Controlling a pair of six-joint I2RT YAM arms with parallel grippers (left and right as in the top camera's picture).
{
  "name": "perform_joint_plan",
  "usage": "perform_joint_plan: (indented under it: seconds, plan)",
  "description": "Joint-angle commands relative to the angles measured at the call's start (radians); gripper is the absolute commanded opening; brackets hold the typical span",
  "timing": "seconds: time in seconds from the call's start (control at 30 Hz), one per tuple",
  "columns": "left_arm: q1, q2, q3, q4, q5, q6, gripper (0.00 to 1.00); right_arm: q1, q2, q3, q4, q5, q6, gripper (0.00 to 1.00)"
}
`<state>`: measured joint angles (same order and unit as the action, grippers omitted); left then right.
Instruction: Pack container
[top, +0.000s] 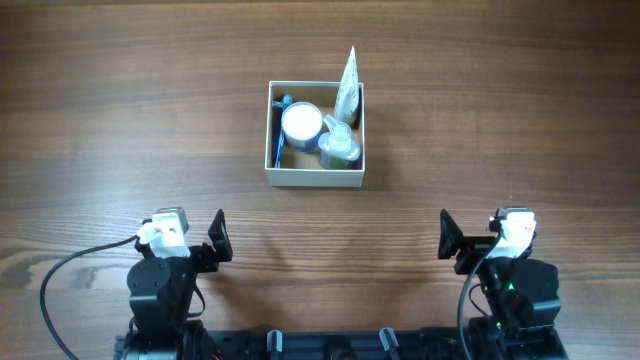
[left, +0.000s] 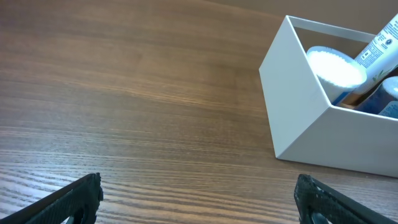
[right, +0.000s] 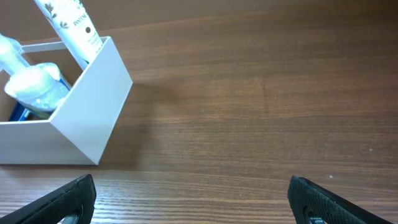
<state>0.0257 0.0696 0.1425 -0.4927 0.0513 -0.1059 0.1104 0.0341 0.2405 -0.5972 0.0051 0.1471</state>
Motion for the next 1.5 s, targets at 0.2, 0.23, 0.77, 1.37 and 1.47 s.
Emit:
perform_joint_plan:
  seconds: [0.2,0.23,0.77,1.37,1.47]
  plan:
    - [0.004,-0.011,-0.004,0.004,0.008,0.016,1.0,0.004,-0.029,-0.085,0.077,0.013,-0.013,1.0]
    - [0.005,-0.011,-0.004,0.004,0.008,0.016,1.0,0.004,-0.029,-0.085,0.075,0.014,-0.013,1.0]
    - [0.004,-0.011,-0.004,0.004,0.008,0.016,1.0,0.004,-0.029,-0.085,0.069,0.013,-0.013,1.0]
    - [0.004,-0.011,-0.004,0.004,0.008,0.016,1.0,0.004,-0.029,-0.085,0.069,0.013,-0.013,1.0]
    - [0.004,-0.011,-0.004,0.004,0.008,0.016,1.0,0.004,-0.029,-0.085,0.069,0.013,-0.013,1.0]
